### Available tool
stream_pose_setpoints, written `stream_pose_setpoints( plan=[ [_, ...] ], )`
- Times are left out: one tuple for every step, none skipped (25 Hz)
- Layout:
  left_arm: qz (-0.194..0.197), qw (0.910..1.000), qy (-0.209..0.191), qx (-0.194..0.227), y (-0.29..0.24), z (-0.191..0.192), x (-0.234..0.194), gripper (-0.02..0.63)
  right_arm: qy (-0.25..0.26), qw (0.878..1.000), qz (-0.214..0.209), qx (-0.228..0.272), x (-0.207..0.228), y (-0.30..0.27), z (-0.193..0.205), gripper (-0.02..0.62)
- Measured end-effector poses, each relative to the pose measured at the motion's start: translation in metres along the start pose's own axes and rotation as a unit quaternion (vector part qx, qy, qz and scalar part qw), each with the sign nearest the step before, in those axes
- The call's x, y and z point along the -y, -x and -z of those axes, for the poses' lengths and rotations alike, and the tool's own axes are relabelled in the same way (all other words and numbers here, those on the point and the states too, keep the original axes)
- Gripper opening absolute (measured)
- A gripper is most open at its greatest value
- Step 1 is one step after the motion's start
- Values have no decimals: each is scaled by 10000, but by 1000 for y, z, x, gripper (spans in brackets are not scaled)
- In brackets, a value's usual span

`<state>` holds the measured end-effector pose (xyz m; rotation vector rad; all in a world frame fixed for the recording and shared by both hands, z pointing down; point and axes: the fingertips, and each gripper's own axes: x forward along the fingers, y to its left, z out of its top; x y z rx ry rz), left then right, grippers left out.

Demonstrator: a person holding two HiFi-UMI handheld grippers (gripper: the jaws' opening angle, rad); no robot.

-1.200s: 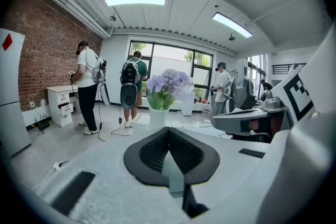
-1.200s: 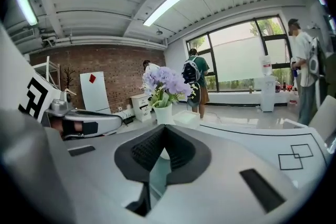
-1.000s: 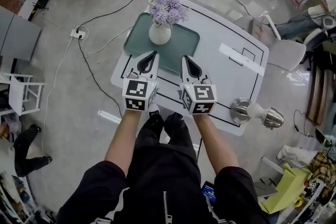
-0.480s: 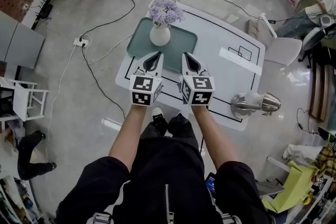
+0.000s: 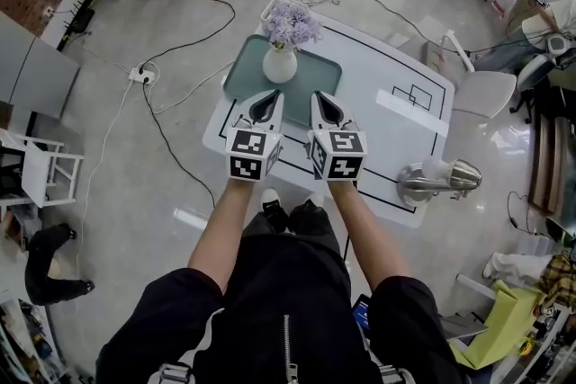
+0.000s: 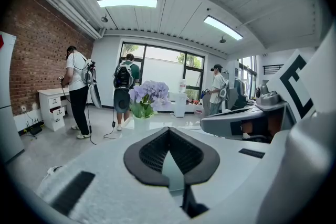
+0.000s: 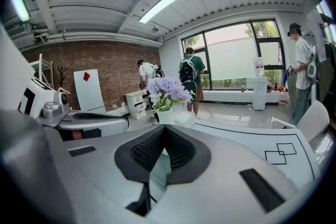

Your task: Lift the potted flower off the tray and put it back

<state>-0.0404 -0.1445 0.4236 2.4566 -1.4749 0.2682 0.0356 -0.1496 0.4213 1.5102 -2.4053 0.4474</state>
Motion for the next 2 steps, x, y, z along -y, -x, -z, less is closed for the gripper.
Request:
stream_pose_setpoints(
  plan=[
    [-5, 10000, 4, 6, 1, -1, -1, 5, 0, 10000, -4, -7, -1, -1, 0, 6],
    [-10, 10000, 8, 11, 1, -1, -3, 5, 0, 10000, -8, -15, -2, -2, -1, 6]
  ],
)
